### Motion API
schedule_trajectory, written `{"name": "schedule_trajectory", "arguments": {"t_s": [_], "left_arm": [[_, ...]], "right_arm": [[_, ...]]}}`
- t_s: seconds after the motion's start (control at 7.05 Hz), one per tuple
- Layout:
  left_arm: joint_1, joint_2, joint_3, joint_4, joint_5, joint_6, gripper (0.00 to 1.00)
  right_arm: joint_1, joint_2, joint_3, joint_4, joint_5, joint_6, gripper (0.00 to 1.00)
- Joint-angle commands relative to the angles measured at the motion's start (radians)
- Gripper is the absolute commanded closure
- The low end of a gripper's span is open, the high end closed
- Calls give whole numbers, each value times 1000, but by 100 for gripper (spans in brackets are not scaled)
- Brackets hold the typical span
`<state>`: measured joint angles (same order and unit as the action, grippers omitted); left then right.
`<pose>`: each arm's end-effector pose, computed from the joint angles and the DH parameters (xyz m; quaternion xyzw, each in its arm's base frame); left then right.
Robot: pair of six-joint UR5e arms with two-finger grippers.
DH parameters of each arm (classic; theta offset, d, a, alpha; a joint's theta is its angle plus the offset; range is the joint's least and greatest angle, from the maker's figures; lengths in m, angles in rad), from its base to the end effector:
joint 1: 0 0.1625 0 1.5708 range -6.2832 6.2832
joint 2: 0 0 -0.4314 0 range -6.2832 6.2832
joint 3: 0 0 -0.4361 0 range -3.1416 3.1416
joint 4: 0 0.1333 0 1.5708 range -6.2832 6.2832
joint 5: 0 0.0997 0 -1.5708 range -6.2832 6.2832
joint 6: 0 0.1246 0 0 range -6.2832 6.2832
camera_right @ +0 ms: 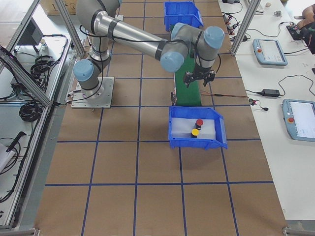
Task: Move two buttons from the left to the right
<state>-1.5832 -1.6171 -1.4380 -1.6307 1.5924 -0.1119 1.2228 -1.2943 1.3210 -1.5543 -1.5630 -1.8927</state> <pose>-0.1375 -0.5558 0.5092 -0.0499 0.9986 -0.0139 0.0100 -0.0947 -0.6549 0.4371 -0.6976 0.7162 0.0059 0.0211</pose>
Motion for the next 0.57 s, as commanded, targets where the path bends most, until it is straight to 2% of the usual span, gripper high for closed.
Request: {"name": "schedule_trajectory", "arguments": {"t_s": [0.0, 0.43], "left_arm": [[-1, 2, 1, -11, 8, 11, 0], [-11, 2, 4, -98, 6, 14, 0]], "right_arm": [[139, -100, 1, 89, 8, 458, 0], [321, -140, 4, 80, 8, 1133, 0]]}}
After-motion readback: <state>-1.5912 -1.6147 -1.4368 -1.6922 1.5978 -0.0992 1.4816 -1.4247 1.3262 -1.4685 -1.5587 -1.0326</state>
